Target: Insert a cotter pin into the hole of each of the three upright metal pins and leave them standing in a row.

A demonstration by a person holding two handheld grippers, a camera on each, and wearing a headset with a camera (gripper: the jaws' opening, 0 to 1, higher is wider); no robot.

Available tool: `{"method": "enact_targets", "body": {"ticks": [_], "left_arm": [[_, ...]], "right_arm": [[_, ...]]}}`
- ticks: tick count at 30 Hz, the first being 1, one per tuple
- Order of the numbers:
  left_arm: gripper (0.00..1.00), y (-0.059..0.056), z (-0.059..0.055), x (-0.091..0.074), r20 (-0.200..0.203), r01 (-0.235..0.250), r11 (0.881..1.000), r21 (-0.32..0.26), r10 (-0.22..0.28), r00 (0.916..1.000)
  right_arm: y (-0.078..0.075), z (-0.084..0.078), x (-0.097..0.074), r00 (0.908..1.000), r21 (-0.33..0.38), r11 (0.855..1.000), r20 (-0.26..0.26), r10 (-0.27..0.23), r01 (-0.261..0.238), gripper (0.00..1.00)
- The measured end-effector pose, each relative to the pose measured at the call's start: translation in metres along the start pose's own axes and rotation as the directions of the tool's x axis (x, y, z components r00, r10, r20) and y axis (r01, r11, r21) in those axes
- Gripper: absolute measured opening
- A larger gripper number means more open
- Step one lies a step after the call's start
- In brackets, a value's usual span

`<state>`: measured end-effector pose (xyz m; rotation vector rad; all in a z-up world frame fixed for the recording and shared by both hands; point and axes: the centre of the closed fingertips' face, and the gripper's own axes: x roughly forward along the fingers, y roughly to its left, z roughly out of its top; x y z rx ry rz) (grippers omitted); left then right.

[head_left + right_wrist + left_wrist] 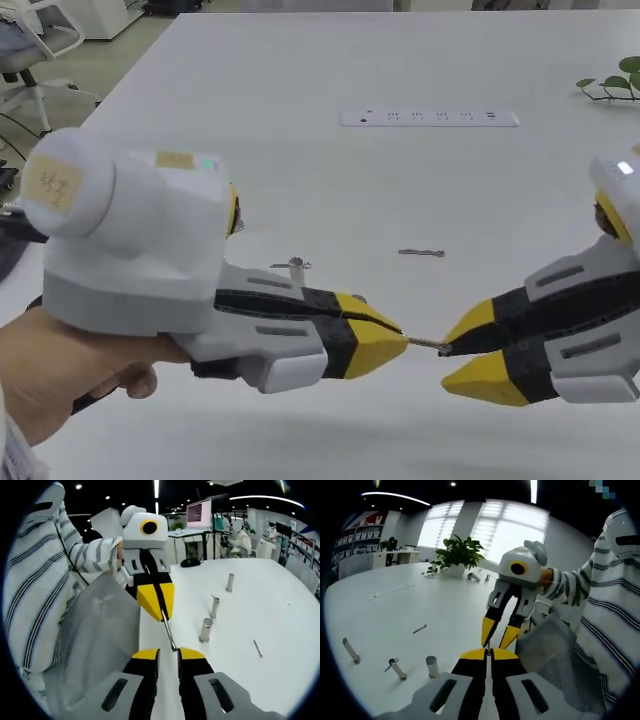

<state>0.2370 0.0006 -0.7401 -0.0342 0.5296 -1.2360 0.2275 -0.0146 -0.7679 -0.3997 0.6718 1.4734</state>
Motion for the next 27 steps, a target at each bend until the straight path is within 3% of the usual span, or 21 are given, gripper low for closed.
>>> {"method": "enact_targets", "body": {"ticks": [14,27], "left_arm": [[0.0,-0.008,0.002,0.003,0.012,0.04,0.994,0.103,-0.042,0.9991],[0.0,-0.012,0.004,0.0,0.029,0.058,0.992,0.11,-0.061,0.9977]], "right_arm": [[0.009,0.002,0.002,0.9994,-0.031,0.999,-0.014,0.033,-0.033,0.1],[0.014,0.004,0.004,0.9983,-0.062,0.996,-0.019,0.055,-0.056,0.06]]}}
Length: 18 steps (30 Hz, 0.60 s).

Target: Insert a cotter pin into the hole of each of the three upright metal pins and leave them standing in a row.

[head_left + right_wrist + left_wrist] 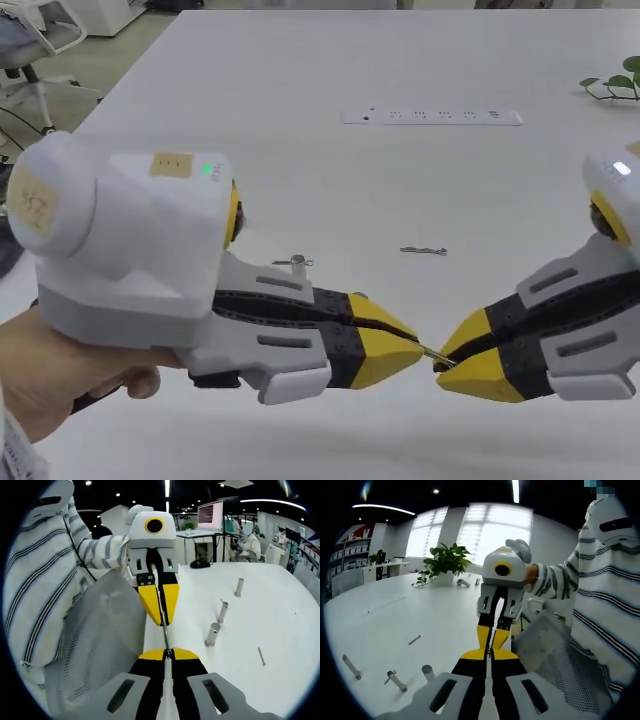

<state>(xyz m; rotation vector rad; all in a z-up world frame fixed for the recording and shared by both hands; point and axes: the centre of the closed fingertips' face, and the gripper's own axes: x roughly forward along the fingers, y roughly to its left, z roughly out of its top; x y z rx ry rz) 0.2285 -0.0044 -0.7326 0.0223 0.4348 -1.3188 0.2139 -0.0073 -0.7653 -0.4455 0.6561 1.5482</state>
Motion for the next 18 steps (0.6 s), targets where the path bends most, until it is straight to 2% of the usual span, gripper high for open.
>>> {"method": "enact_targets", "body": {"ticks": [7,11,18], "left_arm": [[0.0,0.001,-0.001,-0.001,0.003,-0.004,1.0,-0.002,0.004,1.0],[0.0,0.001,-0.012,0.0,-0.034,0.0,1.0,0.022,0.001,0.9994],[0.0,0.001,-0.013,0.001,-0.044,0.008,1.0,0.019,-0.007,0.999]], "right_arm": [[0.0,0.002,-0.002,0.9999,-0.022,1.0,-0.01,-0.005,0.005,0.05],[-0.002,0.002,-0.005,0.9996,-0.039,0.999,-0.025,-0.009,0.008,0.05],[-0.001,0.0,-0.006,0.9984,-0.056,0.998,-0.056,-0.002,-0.001,0.04]]}}
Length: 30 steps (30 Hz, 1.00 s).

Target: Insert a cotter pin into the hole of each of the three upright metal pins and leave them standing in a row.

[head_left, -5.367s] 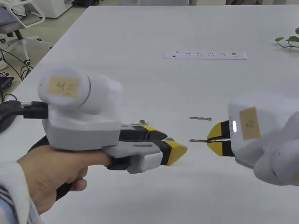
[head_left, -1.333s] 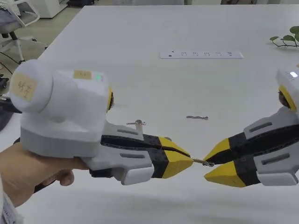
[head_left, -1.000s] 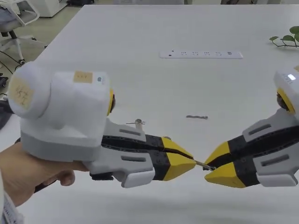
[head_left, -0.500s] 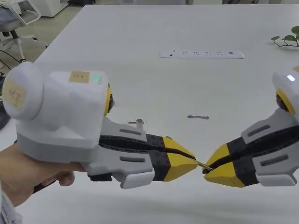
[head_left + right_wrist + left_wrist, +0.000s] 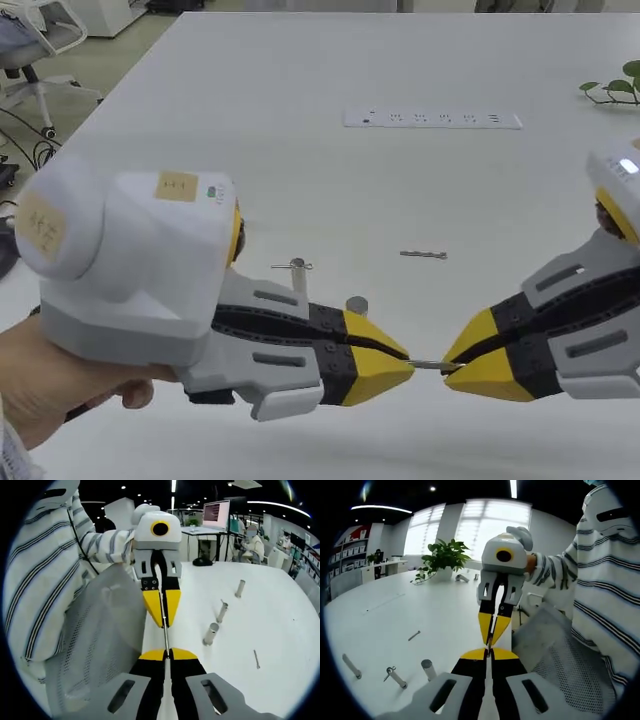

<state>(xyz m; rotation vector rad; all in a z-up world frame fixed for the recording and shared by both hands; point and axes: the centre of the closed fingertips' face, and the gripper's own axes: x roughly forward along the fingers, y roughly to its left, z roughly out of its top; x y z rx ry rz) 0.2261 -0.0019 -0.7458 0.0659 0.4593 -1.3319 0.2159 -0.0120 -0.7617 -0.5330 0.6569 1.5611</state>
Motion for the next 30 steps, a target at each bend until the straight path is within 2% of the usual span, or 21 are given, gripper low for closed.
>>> {"method": "enact_targets", "body": {"ticks": [5,14,19,25,30], "left_arm": [[0.01,0.0,-0.005,0.001,-0.022,0.006,1.0,-0.018,-0.007,0.9997],[0.01,0.0,-0.008,0.004,-0.035,-0.002,0.999,-0.038,0.0,0.9994],[0.03,0.002,-0.008,0.005,-0.027,-0.014,1.0,-0.022,0.013,0.9995],[0.15,0.014,-0.011,0.004,-0.018,-0.065,0.998,-0.008,0.065,0.9977],[0.25,0.03,-0.024,0.0,-0.057,-0.133,0.991,-0.005,0.132,0.9896]], "right_arm": [[0.001,0.0,-0.001,0.9999,-0.017,1.0,-0.014,0.006,-0.006,0.03],[-0.001,-0.005,0.001,0.9994,-0.014,1.0,-0.034,-0.002,0.002,0.03],[-0.002,-0.006,0.001,0.9992,-0.009,1.0,-0.04,-0.007,0.007,0.03],[-0.009,-0.013,0.001,0.9972,0.019,0.999,-0.065,-0.038,0.039,0.03],[-0.021,-0.027,0.003,0.9909,0.057,0.995,-0.112,-0.075,0.082,0.03]]}}
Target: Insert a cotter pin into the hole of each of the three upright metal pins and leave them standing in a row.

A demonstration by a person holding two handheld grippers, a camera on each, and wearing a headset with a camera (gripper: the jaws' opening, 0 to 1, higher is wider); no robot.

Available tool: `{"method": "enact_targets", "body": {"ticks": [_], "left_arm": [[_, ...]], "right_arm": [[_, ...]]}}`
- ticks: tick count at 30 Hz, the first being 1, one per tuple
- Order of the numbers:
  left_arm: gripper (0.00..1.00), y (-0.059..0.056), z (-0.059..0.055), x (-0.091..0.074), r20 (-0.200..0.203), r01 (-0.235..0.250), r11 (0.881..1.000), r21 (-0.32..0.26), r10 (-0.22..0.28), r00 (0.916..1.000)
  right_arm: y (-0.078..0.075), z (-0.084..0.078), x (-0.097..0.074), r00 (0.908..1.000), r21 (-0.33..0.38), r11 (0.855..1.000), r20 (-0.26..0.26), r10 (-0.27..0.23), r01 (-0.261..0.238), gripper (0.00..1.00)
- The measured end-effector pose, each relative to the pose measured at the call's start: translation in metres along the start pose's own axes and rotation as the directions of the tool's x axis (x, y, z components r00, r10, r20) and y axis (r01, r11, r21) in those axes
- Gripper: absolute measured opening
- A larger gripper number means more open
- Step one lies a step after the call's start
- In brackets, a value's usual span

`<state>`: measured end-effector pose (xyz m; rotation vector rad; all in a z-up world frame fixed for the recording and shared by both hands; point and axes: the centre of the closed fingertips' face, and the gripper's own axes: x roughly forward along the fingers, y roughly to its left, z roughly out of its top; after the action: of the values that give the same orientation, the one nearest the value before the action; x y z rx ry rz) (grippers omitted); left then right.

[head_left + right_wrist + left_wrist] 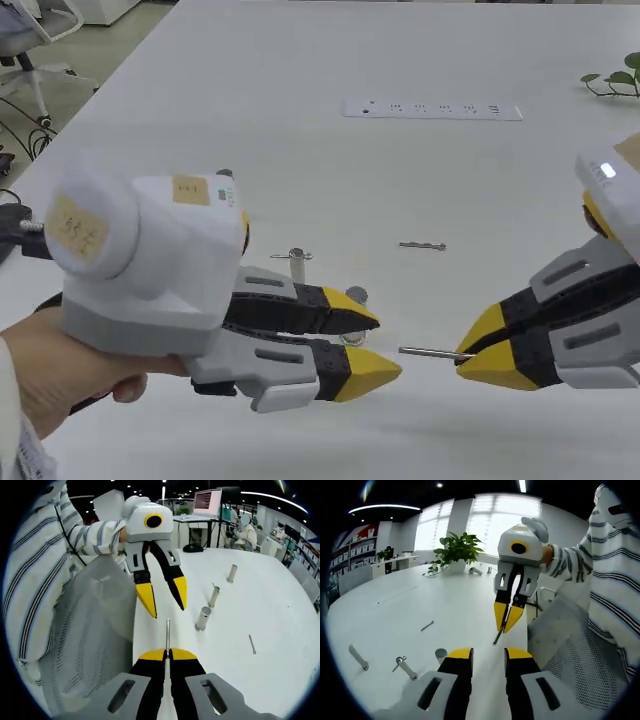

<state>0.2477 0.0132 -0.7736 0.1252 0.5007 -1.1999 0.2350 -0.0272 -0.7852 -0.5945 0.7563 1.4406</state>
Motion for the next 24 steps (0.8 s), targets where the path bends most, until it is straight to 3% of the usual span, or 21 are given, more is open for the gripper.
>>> {"method": "enact_targets", "body": {"ticks": [3,8,10,13,24], "left_arm": [[0.3,0.011,0.001,-0.001,0.036,-0.058,0.998,-0.014,0.058,0.9977],[0.34,0.026,-0.003,-0.002,0.042,-0.121,0.992,-0.03,0.123,0.9916],[0.34,0.035,-0.009,-0.001,0.019,-0.165,0.984,-0.063,0.167,0.9858],[0.34,0.043,-0.018,0.001,-0.016,-0.2,0.978,-0.066,0.199,0.9798],[0.33,0.052,-0.034,0.017,-0.059,-0.208,0.975,-0.081,0.204,0.9773]], "right_arm": [[-0.005,-0.004,0.002,1.0,0.022,1.0,-0.004,-0.008,0.008,0.03],[-0.011,-0.007,0.004,0.9994,0.031,0.999,-0.023,-0.026,0.026,0.03],[-0.015,-0.009,0.005,0.9989,0.038,0.999,-0.03,-0.035,0.036,0.03],[-0.019,-0.011,0.007,0.9981,0.049,0.998,-0.038,-0.048,0.05,0.03],[-0.036,-0.016,0.015,0.9935,0.075,0.992,-0.067,-0.093,0.098,0.03]]}}
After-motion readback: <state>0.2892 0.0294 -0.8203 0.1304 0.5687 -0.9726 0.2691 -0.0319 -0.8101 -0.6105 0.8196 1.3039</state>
